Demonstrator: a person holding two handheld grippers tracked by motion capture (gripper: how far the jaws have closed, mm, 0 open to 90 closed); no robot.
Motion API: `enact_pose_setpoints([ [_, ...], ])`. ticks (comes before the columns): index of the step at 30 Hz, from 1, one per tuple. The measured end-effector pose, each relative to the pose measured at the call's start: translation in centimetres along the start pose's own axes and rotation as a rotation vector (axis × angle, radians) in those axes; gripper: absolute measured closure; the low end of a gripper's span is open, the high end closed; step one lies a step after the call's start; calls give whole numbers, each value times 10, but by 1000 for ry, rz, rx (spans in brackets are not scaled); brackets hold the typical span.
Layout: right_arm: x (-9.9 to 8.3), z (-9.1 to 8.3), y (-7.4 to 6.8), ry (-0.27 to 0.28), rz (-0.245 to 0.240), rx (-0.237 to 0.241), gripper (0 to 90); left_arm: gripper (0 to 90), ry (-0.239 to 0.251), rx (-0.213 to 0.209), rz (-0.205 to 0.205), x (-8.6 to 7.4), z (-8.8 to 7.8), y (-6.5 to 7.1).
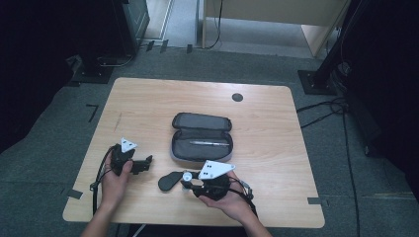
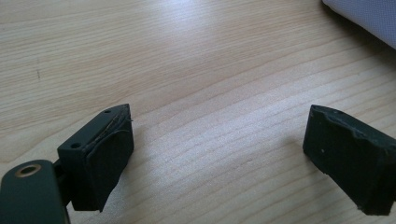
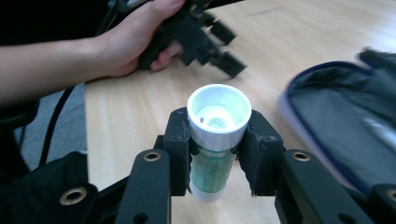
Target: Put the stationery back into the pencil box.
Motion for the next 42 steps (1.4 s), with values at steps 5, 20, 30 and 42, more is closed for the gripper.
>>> enact_pose_setpoints([
  [5,7,-17,19,43,35,-50,663,90,0,0,0,0,0,0],
  [20,11,-51,97,151,181,-269,663,90,-1,0,1,0,0,0],
  [30,-5,-30,133,77,231,-373,664,89,-1,0,0,0,0,0],
  [42,-17,-24,152,-20,207,-501,664,89,-1,0,0,0,0,0],
])
Point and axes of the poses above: each handheld gripper's, and its own axes: z roughly forward along the jaws, x roughly out of its top, y roughly to its right, the point moved 10 cm from there along z, roughly forward along the jaws, and after that the axes turned 5 degrees about -y, right-handed, at the moved point
